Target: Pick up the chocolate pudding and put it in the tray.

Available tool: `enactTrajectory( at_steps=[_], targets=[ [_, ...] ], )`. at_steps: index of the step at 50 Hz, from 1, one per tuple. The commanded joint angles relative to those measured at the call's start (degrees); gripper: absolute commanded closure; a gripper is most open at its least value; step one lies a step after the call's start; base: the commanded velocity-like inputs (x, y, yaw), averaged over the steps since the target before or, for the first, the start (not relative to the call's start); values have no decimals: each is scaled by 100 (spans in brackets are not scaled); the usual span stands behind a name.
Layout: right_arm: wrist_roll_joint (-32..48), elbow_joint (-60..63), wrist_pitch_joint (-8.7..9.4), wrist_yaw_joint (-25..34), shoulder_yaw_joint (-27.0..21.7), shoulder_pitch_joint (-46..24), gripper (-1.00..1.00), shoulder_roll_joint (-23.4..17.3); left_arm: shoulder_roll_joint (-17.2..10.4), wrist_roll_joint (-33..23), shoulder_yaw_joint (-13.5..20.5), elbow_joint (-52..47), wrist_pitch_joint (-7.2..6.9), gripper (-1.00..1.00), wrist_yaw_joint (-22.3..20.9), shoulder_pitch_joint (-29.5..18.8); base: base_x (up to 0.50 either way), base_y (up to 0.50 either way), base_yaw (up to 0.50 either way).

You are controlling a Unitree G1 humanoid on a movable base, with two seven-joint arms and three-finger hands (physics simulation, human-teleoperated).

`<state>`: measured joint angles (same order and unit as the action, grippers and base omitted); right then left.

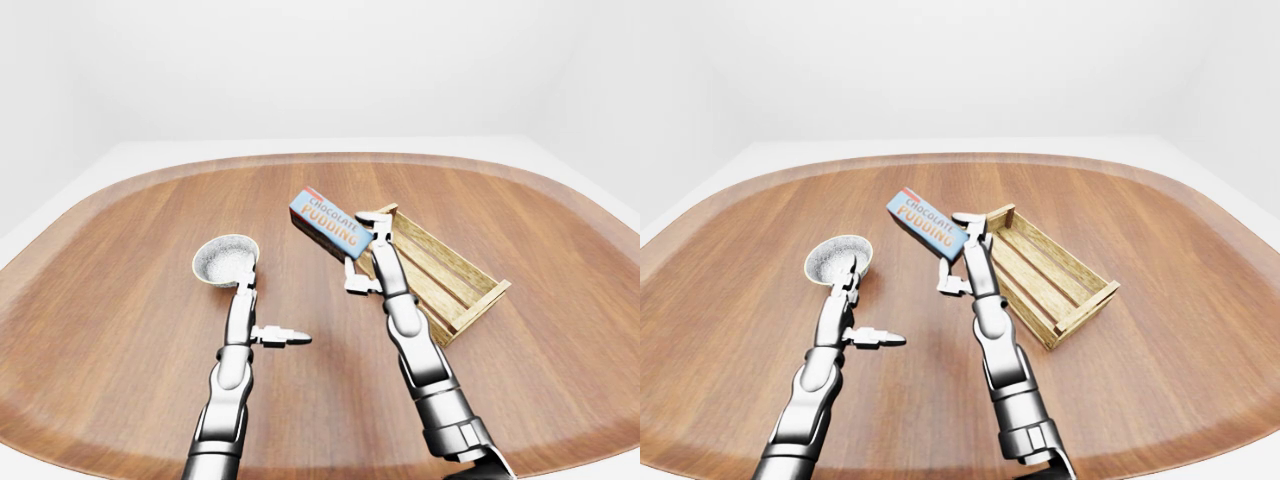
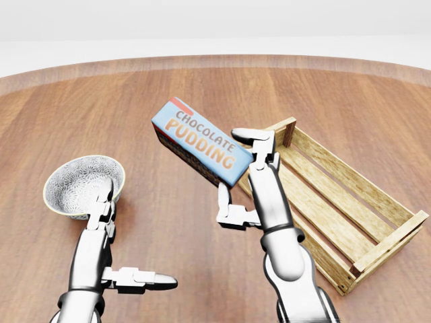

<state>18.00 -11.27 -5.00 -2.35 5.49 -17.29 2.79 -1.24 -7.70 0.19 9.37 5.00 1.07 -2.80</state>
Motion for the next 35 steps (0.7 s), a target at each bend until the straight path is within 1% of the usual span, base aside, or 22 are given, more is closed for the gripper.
enactTrajectory(
  at_steps=[1,7,9,12,15,17,22,30,35],
  targets=[
    [-173,-562,0,15,-244,-855,100,-82,9,332,80,-164,-67,-100,-176,14,0,0,0],
    [-182,-873,0,-24,-295,-1237,100,-122,14,331,72,-210,-117,-100,-173,24,0,0,0],
    [-173,-1336,0,-144,-309,-1352,100,-143,16,330,67,-266,-161,-100,-173,39,0,0,0],
    [-215,-1387,0,-131,-376,-1643,100,-165,16,333,70,-203,-107,-100,-169,32,0,0,0],
    [-249,-1555,0,-166,-400,-1783,100,-189,21,332,63,-263,-151,-100,-169,50,0,0,0],
    [-259,-1782,0,-210,-421,-1929,100,-222,17,339,70,-197,-95,-100,-169,39,0,0,0],
    [-294,-2115,0,-258,-464,-2143,100,-274,18,335,62,-253,-129,-100,-176,58,0,0,0],
    [-332,-2945,0,-377,-547,-2583,100,-394,12,330,66,-178,-101,-100,-184,22,0,0,0],
    [-360,-3147,0,-402,-585,-2720,100,-453,10,329,68,-151,-86,-100,-189,12,0,0,0]
  ],
)
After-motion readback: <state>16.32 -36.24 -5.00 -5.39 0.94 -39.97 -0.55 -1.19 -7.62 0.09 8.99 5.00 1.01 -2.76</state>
